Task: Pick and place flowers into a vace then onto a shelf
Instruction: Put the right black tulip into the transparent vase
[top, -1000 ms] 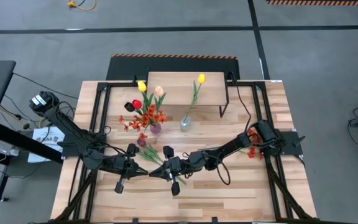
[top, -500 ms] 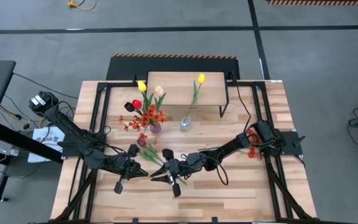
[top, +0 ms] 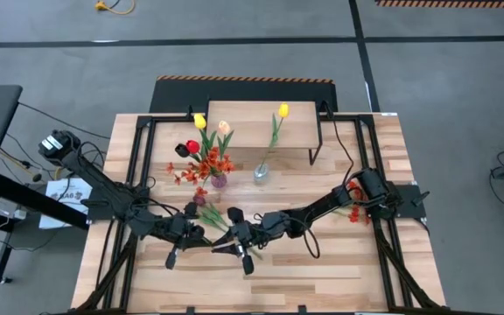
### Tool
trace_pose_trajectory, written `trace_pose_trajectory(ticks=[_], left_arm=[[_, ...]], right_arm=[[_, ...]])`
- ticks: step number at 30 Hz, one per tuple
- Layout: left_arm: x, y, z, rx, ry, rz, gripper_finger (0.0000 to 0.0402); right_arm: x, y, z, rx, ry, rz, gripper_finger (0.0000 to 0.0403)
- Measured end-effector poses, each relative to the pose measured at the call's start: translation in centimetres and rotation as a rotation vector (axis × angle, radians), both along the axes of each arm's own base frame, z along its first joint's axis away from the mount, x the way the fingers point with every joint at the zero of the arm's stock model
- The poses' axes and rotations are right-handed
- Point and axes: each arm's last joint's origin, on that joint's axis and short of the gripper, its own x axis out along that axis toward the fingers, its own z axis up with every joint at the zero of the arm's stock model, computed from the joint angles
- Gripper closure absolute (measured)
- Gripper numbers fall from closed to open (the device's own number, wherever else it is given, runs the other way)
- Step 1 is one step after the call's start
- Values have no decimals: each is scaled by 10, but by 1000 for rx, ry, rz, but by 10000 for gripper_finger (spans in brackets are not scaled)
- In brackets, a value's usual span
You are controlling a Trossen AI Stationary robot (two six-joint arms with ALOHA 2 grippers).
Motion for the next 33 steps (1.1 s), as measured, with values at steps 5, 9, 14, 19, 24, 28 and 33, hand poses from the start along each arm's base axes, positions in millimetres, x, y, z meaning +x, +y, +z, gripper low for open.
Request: trace_pose_trajectory(ticks=[5, 9, 14, 19, 24, 28, 33], left_arm=[[0, 0, 0, -1, 1, -4, 401], [0, 0, 0, 0, 2, -2, 401], [0, 1, -1, 6, 5, 14, 401], [1, 2, -1, 6, 4, 25, 401], [2, 4, -2, 5, 14, 33, 401], [2, 4, -3, 7, 20, 33, 401], [2, 4, -2, 9, 13, 33, 401]], right_arm=[[0, 0, 0, 0, 0, 0, 347], [1, -2, 0, 1, 0, -4, 347], [2, -5, 1, 1, -2, -9, 347], [3, -8, 1, 3, -1, -16, 348], [3, -8, 1, 2, -1, -18, 377], [3, -9, 0, 1, 1, -11, 396], [3, -8, 0, 3, 1, -9, 400]])
